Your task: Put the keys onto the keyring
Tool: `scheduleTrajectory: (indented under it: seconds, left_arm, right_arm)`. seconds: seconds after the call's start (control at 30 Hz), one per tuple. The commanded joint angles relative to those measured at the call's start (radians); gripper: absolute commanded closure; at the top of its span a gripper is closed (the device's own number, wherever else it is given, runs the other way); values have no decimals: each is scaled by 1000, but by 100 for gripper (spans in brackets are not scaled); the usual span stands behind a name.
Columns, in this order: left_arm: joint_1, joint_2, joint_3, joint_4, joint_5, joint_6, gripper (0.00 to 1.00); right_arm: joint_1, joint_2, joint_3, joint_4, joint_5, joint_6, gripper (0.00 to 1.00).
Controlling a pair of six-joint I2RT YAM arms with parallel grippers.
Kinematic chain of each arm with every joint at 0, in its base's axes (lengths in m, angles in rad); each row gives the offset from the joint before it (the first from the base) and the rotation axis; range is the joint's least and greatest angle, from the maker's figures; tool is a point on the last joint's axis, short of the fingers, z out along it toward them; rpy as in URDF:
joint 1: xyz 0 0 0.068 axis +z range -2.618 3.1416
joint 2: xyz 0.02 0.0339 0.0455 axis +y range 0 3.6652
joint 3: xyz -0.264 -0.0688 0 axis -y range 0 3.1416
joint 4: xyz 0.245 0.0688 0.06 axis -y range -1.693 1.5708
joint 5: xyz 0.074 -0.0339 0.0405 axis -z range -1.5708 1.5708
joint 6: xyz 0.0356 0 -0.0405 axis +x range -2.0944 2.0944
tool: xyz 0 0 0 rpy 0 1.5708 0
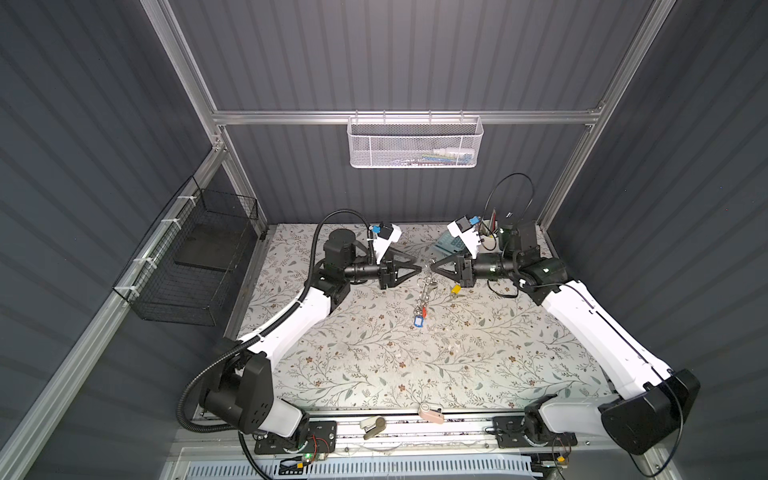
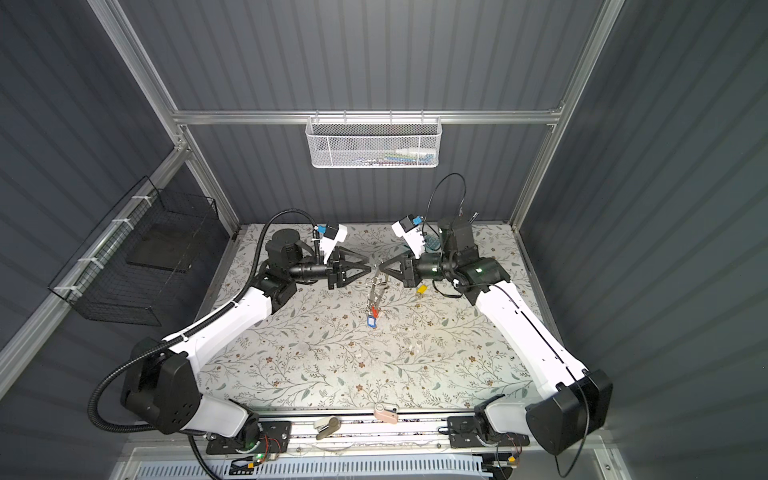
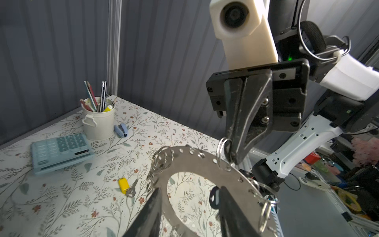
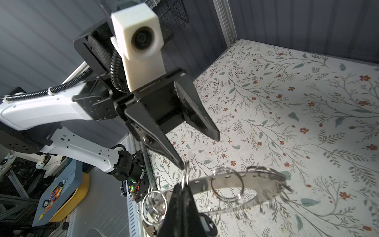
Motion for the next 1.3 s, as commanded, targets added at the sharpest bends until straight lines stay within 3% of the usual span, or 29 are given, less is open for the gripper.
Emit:
scheduleTrajectory:
  seconds: [0.0, 0.13, 0.37, 0.57, 0.73, 0.93, 1.27]
  left_arm:
    - [18, -44, 49, -219, 29, 233, 48]
    - [20, -30, 140, -394, 115, 402, 50]
    - [18, 72, 320, -578, 180, 520, 58]
    - [9, 86, 355, -636, 217, 588, 60]
    - [-22, 125, 427, -806, 210, 691, 64]
    - [-69, 136, 438, -826, 200, 704, 66]
    - [-101, 146, 456, -845, 180, 695, 80]
  right_arm:
    - [14, 9, 49, -102, 6, -105, 100]
    - [27, 10, 76, -171, 28, -176, 100]
    - [41, -8, 79, -193, 22, -285, 100]
    - [52, -25, 61, -172, 17, -327, 100]
    - [61, -37, 39, -144, 16, -337, 100]
    - [66, -45, 30, -139, 28, -346, 100]
    - [68, -67, 14, -143, 39, -342, 100]
